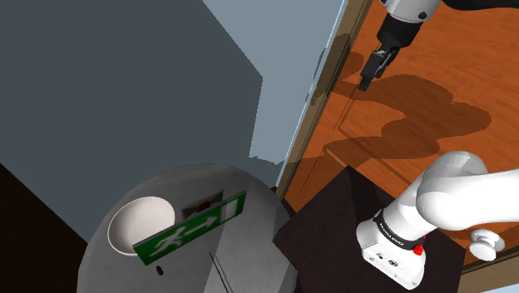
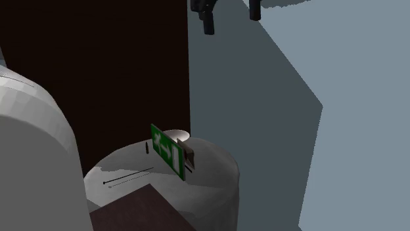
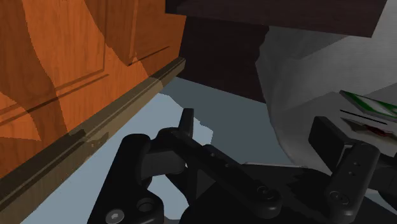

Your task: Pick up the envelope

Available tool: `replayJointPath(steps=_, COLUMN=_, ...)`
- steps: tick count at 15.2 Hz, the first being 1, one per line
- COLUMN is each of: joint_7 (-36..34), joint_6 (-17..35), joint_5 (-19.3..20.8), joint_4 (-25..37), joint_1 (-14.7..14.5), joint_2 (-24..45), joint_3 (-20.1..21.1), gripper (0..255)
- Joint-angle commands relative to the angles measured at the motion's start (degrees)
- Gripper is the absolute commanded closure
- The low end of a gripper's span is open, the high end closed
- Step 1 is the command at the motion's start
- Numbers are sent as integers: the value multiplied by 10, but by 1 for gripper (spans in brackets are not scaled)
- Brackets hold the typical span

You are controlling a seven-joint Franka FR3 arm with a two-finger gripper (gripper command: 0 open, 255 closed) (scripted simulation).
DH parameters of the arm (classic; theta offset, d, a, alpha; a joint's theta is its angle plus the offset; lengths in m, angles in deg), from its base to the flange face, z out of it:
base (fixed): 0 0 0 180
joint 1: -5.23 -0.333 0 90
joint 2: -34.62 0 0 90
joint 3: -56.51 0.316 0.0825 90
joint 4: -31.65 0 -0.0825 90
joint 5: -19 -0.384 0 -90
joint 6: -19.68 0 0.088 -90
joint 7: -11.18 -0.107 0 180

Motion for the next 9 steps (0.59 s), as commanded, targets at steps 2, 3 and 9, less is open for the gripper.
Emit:
replayJointPath(steps=2, joint_7=8, joint_6=19, joint_5=-1, joint_4=-7, joint_1=-6, joint_2=12, joint_3=-1, gripper=0)
replayJointPath(steps=3, joint_7=17, joint_6=37, joint_5=-2, joint_4=-13, joint_1=-12, joint_2=24, joint_3=-2, gripper=0)
replayJointPath(steps=9, joint_7=68, joint_6=146, joint_5=-9, joint_4=-38, joint_1=-47, joint_2=107, joint_3=-4, gripper=0)
